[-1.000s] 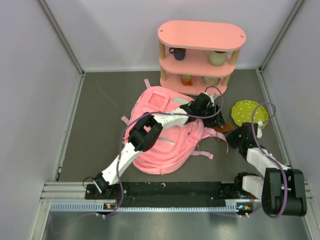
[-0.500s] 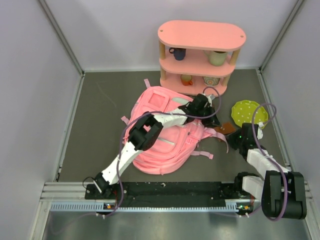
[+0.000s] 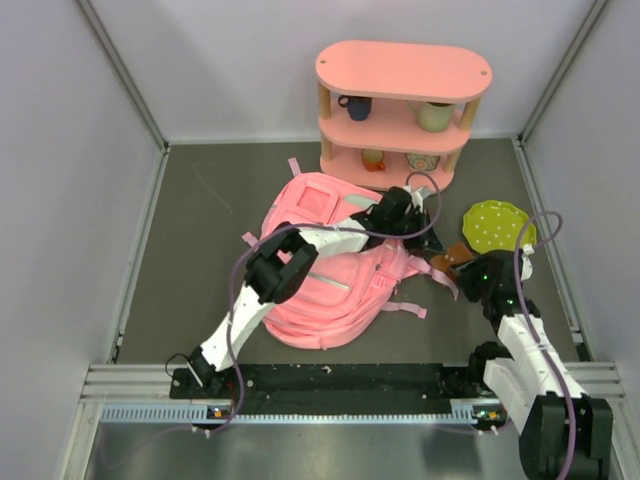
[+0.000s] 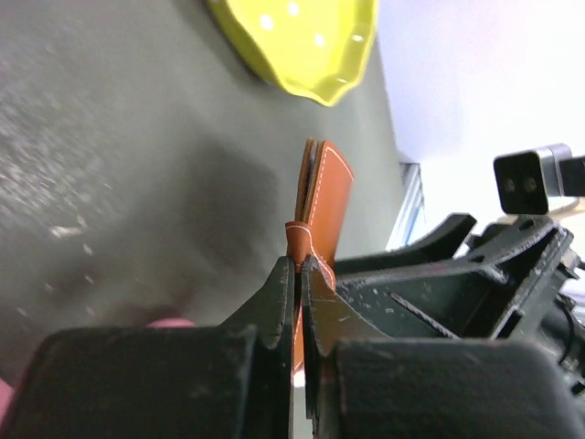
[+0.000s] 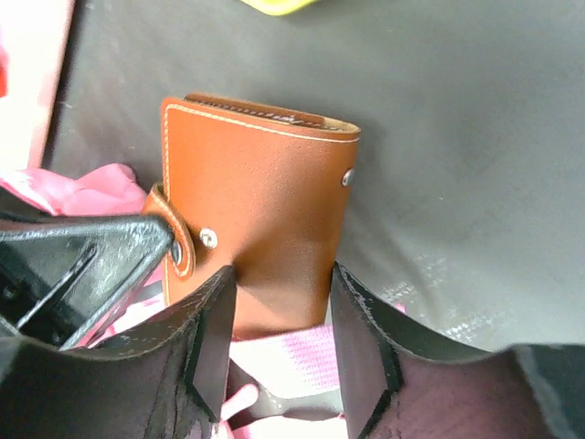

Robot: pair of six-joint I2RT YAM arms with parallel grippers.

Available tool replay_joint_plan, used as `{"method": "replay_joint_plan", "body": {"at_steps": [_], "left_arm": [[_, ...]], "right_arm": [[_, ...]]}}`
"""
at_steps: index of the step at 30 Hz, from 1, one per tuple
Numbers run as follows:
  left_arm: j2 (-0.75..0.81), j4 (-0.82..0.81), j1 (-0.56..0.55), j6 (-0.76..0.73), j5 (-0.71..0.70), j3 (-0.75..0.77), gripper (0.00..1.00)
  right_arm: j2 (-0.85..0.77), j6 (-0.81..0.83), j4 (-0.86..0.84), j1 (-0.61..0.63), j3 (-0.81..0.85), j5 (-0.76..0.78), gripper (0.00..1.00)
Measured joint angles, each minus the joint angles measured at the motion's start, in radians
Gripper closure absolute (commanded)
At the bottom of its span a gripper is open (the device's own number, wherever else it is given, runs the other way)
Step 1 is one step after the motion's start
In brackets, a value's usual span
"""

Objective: Pack the student bag
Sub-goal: Pick up the personal item from the center of the board.

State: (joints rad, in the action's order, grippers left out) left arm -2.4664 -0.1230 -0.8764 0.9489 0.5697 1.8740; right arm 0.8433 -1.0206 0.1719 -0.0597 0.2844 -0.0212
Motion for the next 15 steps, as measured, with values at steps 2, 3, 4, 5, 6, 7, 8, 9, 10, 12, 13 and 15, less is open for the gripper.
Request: {"method": "replay_joint_plan", "body": {"at_steps": [2,3,4,5,6,7,8,9,10,12,13,15], "left_arm": [[0.060,-0.014,-0.003,0.003,-0.004,-0.048,1.00],[0.098,-0.016,-0.005,0.004,-0.005,-0.074,1.00],[0.129,-0.016,-0.005,0.005,-0.006,-0.093,1.00],[0.167,-0.026,-0.007,0.006,-0.012,-0.121,1.00],[0.214,-0.037,-0.007,0.009,-0.013,-0.156,1.00],[0.250,-0.040,-0.007,0.011,-0.013,-0.179,1.00],[0.293,-0.061,-0.007,0.016,-0.018,-0.216,1.00],[0.342,-0.079,-0.005,0.021,-0.022,-0.261,1.00],[0.389,-0.093,0.000,0.026,-0.026,-0.305,1.00],[0.476,-0.126,0.006,0.035,-0.039,-0.393,1.00],[0.518,-0.142,0.012,0.039,-0.044,-0.442,1.00],[0.588,-0.160,0.026,0.044,-0.063,-0.526,1.00]], "right_arm": [[-0.059,0.014,0.034,0.000,0.019,0.000,0.40],[-0.085,0.018,0.053,0.000,0.034,0.003,0.36],[-0.111,0.027,0.069,0.000,0.054,0.005,0.30],[-0.137,0.035,0.084,0.000,0.077,0.009,0.29],[-0.158,0.040,0.089,0.000,0.094,0.010,0.27],[-0.181,0.050,0.092,0.000,0.113,0.011,0.25],[-0.204,0.053,0.093,0.000,0.131,0.008,0.24],[-0.225,0.058,0.094,0.000,0.145,0.000,0.24],[-0.241,0.061,0.094,0.000,0.157,-0.010,0.23],[-0.270,0.064,0.093,0.000,0.166,-0.048,0.23],[-0.280,0.066,0.093,0.000,0.168,-0.073,0.23],[-0.294,0.068,0.092,0.000,0.168,-0.130,0.23]]}}
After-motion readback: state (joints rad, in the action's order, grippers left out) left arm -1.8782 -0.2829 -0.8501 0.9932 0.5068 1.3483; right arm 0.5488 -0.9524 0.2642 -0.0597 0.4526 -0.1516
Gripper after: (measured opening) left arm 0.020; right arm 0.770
